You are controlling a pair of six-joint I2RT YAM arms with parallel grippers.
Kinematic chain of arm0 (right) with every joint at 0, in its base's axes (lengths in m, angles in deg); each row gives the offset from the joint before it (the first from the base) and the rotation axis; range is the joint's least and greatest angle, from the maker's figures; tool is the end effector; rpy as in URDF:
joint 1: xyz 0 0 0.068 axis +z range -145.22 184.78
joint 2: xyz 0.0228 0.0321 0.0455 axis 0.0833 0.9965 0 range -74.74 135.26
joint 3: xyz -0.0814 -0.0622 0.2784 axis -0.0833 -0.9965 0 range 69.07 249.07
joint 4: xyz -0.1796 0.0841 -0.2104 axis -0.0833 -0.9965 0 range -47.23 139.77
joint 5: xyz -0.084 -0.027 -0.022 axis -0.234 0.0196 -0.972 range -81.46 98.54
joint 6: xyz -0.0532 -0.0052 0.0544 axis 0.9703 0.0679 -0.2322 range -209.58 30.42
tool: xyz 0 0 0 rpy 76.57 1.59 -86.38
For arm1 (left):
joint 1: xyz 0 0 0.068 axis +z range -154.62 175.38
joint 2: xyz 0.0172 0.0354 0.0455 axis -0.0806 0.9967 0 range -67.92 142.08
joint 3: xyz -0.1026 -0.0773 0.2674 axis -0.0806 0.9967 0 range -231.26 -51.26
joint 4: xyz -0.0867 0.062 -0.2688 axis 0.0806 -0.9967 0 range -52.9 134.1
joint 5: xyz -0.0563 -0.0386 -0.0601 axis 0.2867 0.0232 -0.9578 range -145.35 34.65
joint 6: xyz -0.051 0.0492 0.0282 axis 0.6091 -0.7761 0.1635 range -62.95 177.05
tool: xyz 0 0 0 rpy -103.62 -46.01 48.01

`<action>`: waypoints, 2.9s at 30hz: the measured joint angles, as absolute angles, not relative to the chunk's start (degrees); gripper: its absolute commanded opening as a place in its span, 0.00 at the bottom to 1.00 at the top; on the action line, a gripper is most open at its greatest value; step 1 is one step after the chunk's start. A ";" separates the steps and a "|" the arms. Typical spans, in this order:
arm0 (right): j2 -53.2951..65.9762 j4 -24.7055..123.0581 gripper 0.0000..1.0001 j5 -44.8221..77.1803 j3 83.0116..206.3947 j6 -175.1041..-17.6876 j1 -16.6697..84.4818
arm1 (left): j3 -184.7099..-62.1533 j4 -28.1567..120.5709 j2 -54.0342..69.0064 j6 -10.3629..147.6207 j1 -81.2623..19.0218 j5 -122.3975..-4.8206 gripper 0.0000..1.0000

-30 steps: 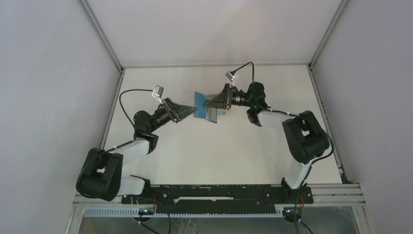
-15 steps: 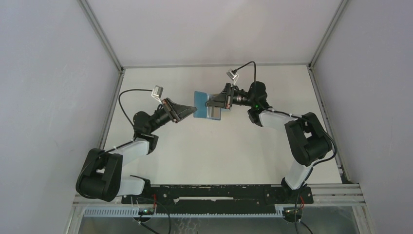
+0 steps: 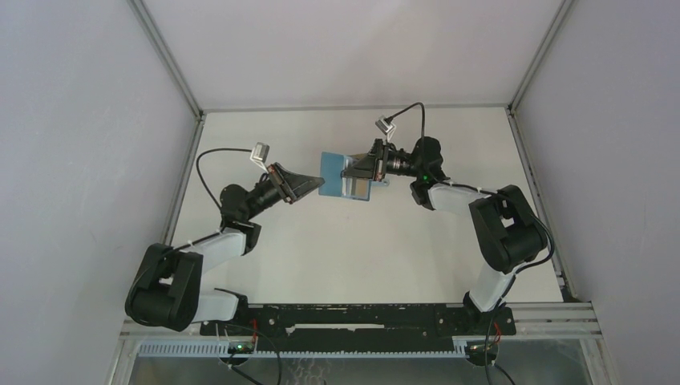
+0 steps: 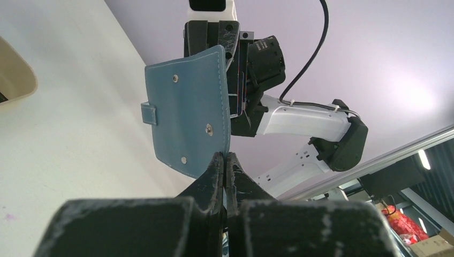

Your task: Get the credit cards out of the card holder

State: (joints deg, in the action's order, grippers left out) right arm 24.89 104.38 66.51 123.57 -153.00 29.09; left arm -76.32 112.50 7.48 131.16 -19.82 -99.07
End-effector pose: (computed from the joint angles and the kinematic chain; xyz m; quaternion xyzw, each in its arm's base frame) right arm 0.3522 0.2193 0.2637 -0.1592 0.6565 0.6884 0.2643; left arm 0.2616 -0.1174 0.2572 -0.0057 0.6229 -0.6834 0.3806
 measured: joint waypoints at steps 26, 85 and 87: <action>20.28 108.32 0.00 71.91 113.65 -156.82 22.17 | -75.29 112.15 9.33 131.07 -16.98 -99.09 0.00; 47.25 29.37 0.00 52.50 170.19 -114.82 22.69 | -55.86 119.46 27.80 121.98 -18.38 -91.62 0.00; 47.58 28.36 0.00 52.33 170.91 -114.18 22.41 | -55.89 117.47 27.02 120.82 -18.38 -90.77 0.00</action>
State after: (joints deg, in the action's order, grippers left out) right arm 47.58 28.36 52.33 170.91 -114.18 22.41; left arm -55.89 117.47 27.02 120.82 -18.38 -90.77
